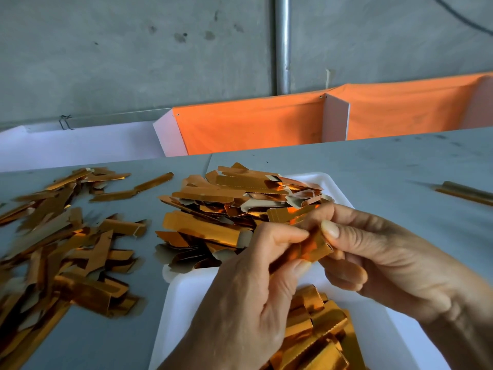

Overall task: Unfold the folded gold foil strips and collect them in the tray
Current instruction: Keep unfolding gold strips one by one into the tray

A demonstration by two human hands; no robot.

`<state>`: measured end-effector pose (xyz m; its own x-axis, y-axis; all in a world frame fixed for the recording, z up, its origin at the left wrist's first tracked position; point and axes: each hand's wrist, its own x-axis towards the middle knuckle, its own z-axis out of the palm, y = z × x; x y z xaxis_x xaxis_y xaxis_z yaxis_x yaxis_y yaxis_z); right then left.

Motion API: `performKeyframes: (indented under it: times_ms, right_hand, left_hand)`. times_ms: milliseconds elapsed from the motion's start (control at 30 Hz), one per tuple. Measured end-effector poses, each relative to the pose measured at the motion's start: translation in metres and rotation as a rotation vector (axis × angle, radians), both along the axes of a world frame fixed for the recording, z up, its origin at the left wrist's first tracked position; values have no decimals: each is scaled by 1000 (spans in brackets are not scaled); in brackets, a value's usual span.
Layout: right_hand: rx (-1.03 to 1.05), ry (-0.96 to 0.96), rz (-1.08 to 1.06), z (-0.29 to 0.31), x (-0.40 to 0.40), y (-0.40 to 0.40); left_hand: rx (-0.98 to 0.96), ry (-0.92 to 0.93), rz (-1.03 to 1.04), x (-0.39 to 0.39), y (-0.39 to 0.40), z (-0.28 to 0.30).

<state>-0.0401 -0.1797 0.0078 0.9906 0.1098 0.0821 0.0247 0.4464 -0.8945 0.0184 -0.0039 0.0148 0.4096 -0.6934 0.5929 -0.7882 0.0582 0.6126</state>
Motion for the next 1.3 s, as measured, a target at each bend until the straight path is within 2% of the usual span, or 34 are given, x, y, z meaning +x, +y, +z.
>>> performKeyframes:
  times_ms: [67,200,333,733,900,1000,1133,1300]
  right_hand:
    - [-18,-5,-22,-2,-1,0]
    - [-89,-34,-65,0,-2,4]
    - [8,-18,-65,1,-3,2]
    - [-155,-9,-78,2,-2,4]
    - [-354,101,-93,1,-4,-2]
    - [-412,171,-96,-1,-1,-4]
    - [-441,194,127,1,9,-2]
    - [-604,368,-39,-4,-4,-16]
  left_hand:
    - [58,-11,42,-1,7,-14]
    - [17,23,37,-3,-4,-9]
    - [53,45,95,-6,2,-11]
    - [121,21,179,-3,-1,-13]
    - [225,-153,232,-2,-5,-22]
    - [280,-184,299,1,-8,-31]
    - [405,-221,338,1,-13,-34]
    - [544,-309,308,1,-17,-28]
